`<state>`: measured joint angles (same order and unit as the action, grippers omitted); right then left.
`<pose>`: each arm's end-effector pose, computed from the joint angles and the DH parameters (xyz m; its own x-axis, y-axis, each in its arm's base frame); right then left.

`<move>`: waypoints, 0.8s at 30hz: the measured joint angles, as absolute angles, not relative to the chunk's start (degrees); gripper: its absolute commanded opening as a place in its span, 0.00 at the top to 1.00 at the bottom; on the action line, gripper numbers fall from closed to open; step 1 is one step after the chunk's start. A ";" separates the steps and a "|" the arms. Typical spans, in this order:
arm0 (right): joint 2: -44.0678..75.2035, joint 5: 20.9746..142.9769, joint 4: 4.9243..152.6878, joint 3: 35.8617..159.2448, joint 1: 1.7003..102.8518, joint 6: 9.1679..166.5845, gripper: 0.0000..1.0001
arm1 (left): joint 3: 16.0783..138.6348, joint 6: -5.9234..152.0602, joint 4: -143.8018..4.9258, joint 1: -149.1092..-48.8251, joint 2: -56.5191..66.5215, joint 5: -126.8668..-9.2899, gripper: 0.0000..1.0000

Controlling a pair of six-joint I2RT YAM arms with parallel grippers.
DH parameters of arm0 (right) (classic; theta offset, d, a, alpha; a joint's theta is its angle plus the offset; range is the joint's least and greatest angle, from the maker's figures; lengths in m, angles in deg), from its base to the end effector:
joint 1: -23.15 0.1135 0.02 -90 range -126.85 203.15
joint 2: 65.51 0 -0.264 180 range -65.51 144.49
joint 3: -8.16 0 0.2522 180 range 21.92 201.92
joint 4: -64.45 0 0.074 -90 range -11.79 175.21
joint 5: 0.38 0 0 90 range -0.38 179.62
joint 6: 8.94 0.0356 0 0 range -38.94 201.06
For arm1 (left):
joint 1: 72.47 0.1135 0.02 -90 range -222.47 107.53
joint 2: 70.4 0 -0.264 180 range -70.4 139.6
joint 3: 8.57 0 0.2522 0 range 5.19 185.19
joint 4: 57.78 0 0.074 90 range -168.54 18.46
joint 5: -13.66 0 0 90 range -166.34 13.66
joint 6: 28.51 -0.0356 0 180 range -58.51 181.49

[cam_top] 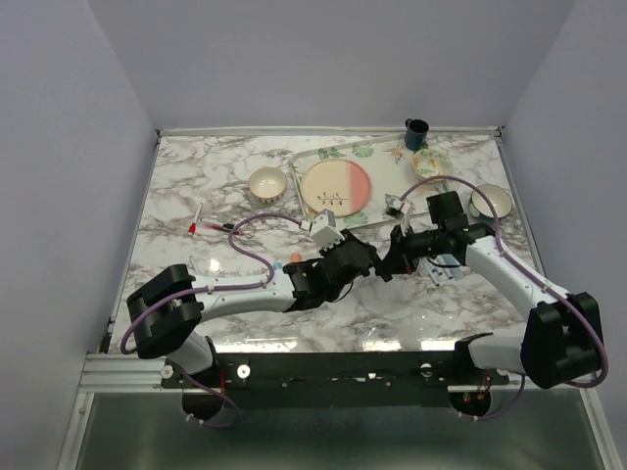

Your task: Open the pen caps

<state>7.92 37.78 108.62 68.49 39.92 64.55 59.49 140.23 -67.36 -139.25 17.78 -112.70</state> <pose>0.2239 0.0967 0.2286 -0.6059 -0.3660 -0.7064 -0.7901 0.3806 0.4805 0.1525 -0.3019 0.2397 -0.5648 -0.6866 -0.4577 -0.0867 0.6010 -0.7946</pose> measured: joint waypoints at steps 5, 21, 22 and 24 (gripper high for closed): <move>8.09 37.89 110.94 69.40 39.92 61.97 0.99 | 57.79 140.53 -64.95 -139.32 17.19 -112.85 0.59; 8.22 33.78 114.11 70.41 40.73 57.88 0.99 | 56.47 141.67 -63.47 -138.62 16.84 -112.65 0.62; 8.22 33.78 114.13 70.41 40.73 57.82 0.99 | 56.47 141.74 -63.44 -138.57 16.84 -112.59 0.67; 8.22 33.83 114.18 70.43 40.82 57.60 0.99 | 56.37 141.91 -62.81 -138.53 16.84 -112.41 0.83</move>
<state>8.22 33.83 114.18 70.43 40.82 57.60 56.37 141.91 -62.81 -138.53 16.84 -112.41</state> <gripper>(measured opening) 0.079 0.386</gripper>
